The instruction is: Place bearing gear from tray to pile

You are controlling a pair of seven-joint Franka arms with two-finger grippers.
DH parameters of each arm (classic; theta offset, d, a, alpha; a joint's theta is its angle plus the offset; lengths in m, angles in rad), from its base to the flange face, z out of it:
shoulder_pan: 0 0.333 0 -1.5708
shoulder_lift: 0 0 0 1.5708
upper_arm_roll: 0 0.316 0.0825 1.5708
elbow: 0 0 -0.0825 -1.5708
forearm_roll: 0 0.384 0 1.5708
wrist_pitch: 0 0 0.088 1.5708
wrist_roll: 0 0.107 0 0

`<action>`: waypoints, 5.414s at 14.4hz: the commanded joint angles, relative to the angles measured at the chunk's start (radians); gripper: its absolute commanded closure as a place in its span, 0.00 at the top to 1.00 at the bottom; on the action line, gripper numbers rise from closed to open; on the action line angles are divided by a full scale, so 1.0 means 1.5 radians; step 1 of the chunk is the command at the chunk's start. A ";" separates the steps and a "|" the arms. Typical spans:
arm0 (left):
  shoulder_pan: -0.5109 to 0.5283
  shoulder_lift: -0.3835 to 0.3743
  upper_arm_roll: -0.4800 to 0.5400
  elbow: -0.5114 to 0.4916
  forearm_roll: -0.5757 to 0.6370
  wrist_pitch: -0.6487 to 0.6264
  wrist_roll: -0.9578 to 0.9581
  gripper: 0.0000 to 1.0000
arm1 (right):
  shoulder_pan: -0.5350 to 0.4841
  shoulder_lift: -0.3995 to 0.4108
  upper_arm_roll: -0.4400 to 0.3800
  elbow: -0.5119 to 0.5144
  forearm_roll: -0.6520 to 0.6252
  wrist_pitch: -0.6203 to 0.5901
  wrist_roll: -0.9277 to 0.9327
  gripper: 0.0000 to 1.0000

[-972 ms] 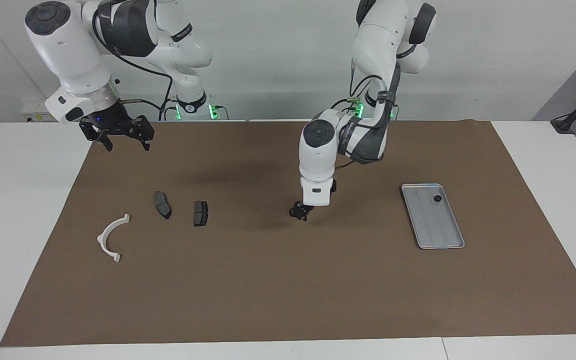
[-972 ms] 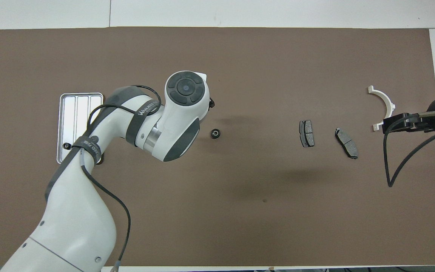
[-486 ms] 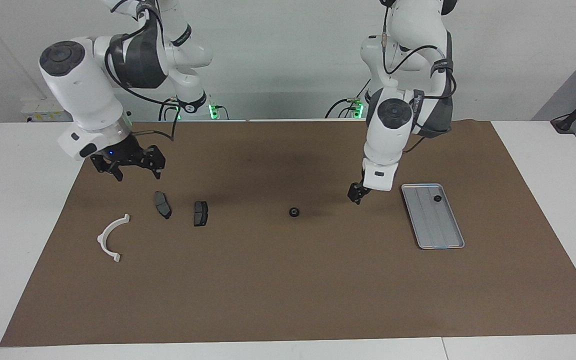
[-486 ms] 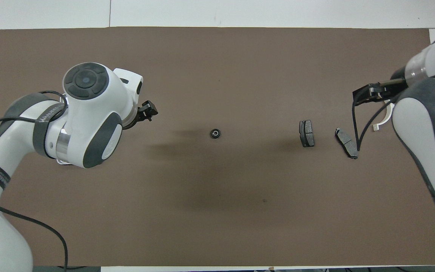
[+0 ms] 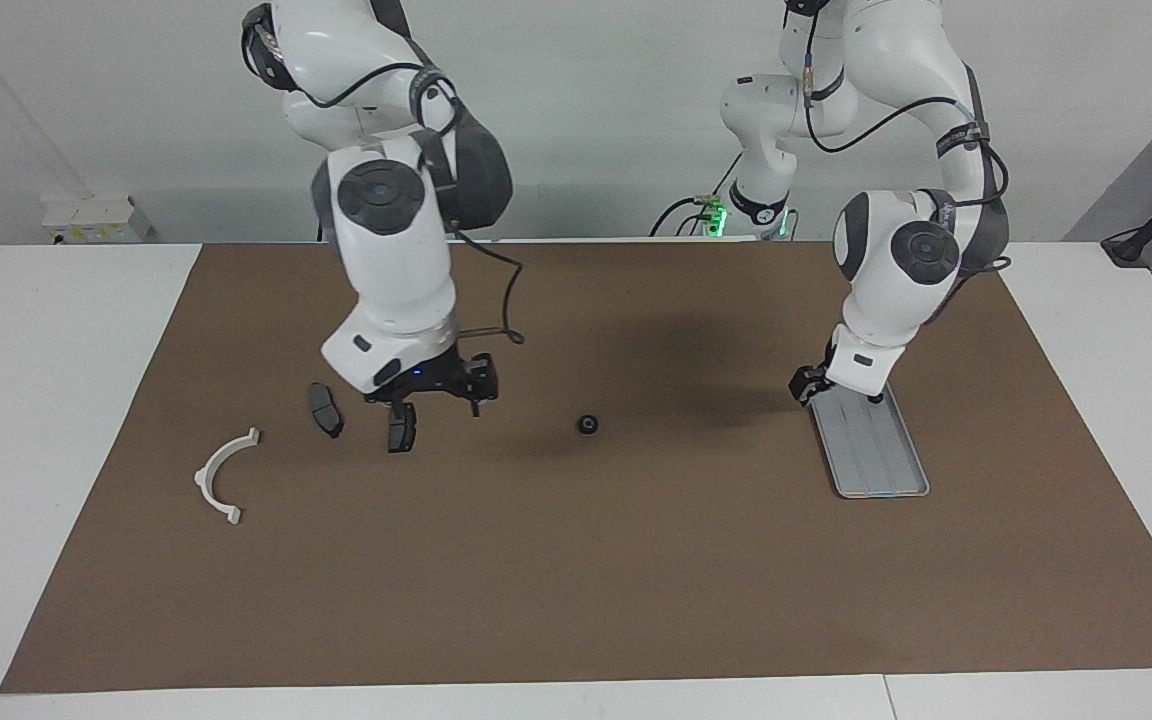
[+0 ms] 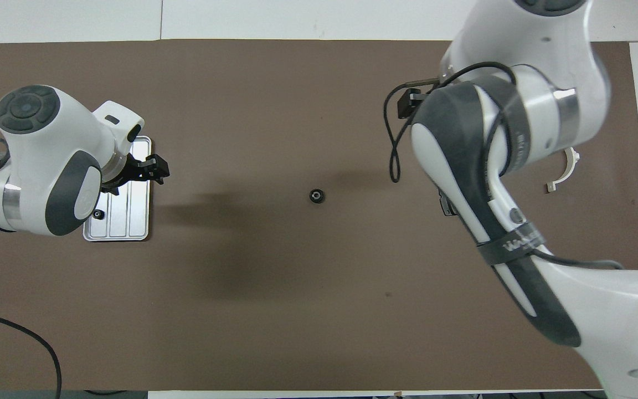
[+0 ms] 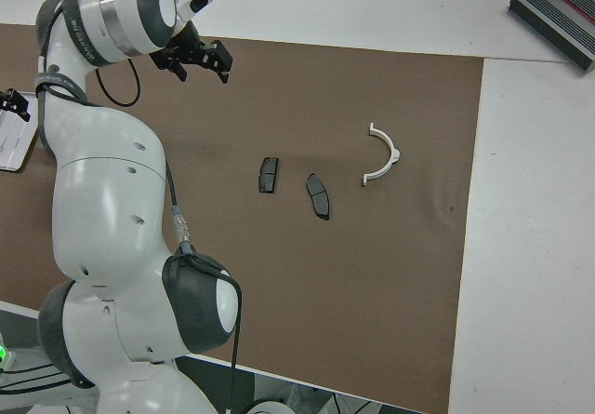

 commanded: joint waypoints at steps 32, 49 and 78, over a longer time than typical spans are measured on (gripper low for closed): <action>0.142 -0.041 -0.007 -0.204 0.005 0.205 0.144 0.62 | 0.136 0.010 0.011 -0.306 0.038 0.351 0.117 0.98; 0.143 -0.034 -0.007 -0.215 0.005 0.222 0.147 0.41 | 0.131 0.033 0.011 -0.321 0.036 0.390 0.116 0.68; -0.335 0.181 -0.010 0.217 0.004 0.050 -0.553 0.10 | -0.209 -0.100 0.009 -0.248 0.037 0.174 -0.431 0.00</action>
